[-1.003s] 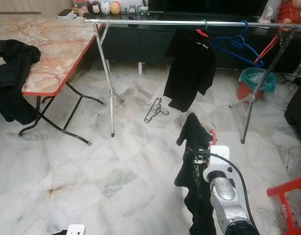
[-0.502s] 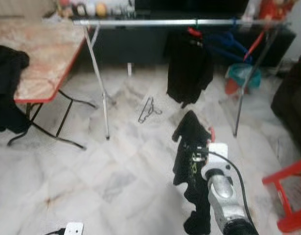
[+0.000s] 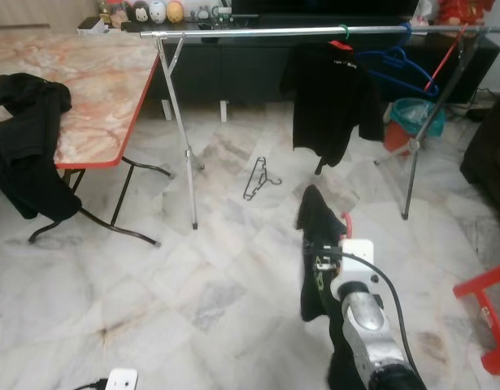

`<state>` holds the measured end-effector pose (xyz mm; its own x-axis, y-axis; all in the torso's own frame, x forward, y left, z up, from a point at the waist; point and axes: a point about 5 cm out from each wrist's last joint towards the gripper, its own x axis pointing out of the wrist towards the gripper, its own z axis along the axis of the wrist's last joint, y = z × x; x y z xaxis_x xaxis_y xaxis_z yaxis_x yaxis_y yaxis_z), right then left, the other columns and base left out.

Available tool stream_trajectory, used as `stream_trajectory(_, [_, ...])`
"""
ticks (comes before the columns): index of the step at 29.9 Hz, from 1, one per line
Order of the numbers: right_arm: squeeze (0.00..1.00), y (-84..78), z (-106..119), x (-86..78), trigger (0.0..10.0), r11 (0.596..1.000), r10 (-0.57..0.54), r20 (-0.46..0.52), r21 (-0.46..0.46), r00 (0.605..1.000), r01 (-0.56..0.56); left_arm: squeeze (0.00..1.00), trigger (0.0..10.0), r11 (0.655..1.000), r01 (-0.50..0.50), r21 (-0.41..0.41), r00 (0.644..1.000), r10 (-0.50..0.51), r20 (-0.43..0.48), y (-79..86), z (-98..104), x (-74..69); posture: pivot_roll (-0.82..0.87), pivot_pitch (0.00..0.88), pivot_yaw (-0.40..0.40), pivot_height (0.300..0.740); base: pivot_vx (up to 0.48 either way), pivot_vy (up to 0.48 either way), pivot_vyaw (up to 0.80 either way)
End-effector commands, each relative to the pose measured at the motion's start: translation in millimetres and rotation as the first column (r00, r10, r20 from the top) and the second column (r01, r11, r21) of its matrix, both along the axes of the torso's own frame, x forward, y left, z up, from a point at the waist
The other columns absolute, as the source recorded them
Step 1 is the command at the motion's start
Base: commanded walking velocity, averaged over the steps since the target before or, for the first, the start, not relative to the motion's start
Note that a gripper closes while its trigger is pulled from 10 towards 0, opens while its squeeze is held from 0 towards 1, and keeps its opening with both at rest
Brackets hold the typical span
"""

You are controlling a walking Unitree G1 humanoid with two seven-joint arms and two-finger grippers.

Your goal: Hang hanger

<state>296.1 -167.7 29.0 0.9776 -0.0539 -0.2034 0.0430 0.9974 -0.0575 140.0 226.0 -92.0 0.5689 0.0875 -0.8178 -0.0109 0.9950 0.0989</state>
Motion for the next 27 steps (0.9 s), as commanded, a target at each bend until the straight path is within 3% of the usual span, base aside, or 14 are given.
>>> stream_trajectory(1, [0.00, -3.4, 8.2, 4.4, 10.0, 1.000, -0.013, 0.045, 0.001, 0.999, 0.013, 0.00, 10.0, 1.000, 0.003, -0.002, 1.000, -0.003, -0.026, -0.9, -2.6, -5.7, 0.00, 0.058, -0.007, 0.740, 0.000, 0.000, 0.00])
stream_trajectory(20, [0.00, -4.5, 8.6, 4.7, 10.0, 1.000, -0.017, 0.045, -0.002, 0.999, 0.017, 0.00, 10.0, 1.000, 0.005, -0.016, 1.000, -0.005, -0.024, -1.7, -2.5, -5.3, 0.00, 0.066, -0.006, 0.740, 0.000, 0.000, 0.00])
stream_trajectory(27, [0.00, -4.5, 8.3, 4.5, 10.0, 1.000, -0.013, 0.044, -0.007, 0.999, 0.014, 0.00, 10.0, 1.000, 0.004, -0.017, 1.000, -0.004, -0.023, -2.0, -2.6, -5.5, 0.00, 0.072, -0.007, 0.740, -0.271, 0.000, 0.00])
